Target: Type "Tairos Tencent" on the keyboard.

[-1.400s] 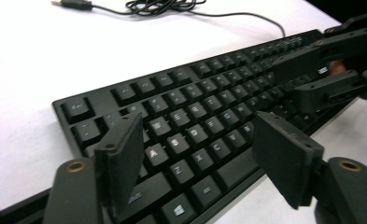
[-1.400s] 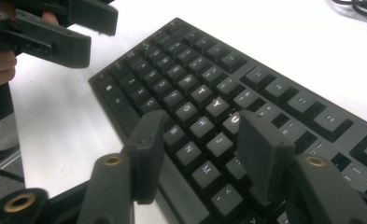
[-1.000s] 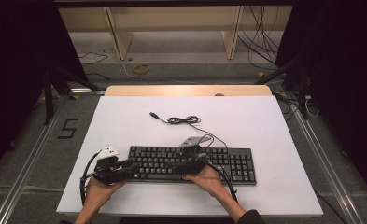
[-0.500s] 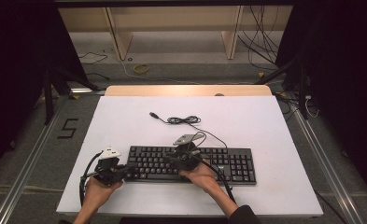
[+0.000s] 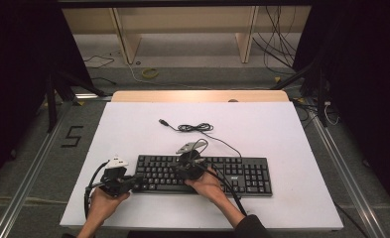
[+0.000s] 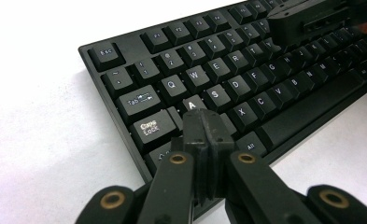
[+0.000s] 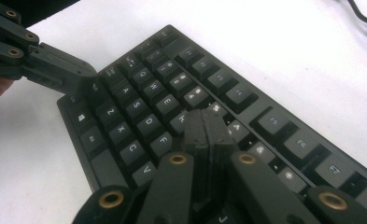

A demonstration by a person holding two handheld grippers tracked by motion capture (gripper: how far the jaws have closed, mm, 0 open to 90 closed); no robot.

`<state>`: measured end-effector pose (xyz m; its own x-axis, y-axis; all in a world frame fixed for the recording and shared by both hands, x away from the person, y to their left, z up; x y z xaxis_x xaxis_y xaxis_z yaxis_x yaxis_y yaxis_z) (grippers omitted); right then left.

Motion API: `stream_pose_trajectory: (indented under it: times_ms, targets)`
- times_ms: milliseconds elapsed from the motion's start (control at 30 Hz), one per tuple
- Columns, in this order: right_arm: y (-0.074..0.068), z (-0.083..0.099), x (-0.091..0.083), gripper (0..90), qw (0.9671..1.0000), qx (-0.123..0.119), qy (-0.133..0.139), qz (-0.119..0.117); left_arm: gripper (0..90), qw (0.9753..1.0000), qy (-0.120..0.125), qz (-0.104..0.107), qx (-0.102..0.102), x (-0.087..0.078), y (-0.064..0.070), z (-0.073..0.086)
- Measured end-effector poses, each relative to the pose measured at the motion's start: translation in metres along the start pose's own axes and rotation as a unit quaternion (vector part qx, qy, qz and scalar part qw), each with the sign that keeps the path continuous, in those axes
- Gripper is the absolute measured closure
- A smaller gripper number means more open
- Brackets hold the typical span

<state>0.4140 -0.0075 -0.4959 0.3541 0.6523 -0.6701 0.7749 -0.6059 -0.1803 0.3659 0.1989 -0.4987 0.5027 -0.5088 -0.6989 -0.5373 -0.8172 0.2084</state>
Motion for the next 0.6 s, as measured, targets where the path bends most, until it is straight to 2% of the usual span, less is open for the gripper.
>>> stream_pose_trajectory:
  times_ms: [600]
  targets:
    - [0.0003,-0.0003,0.0092,90.0,0.9999,0.000,-0.010,0.006,89.4,1.0000,-0.008,-0.001,-0.002,0.0030,-0.0014,0.0014]
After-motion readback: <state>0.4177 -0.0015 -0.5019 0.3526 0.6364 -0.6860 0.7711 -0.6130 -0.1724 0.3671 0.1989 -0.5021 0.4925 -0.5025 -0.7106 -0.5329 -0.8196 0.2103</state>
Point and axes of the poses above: each handheld gripper's, and its own axes: x roughly forward along the jaws, z roughly out of its underside, y roughly to its right, the point moved 4 cm from there along x, roughly forward along the jaws, and after that the axes turned 1 degree about -y, right-handed, at the moved point
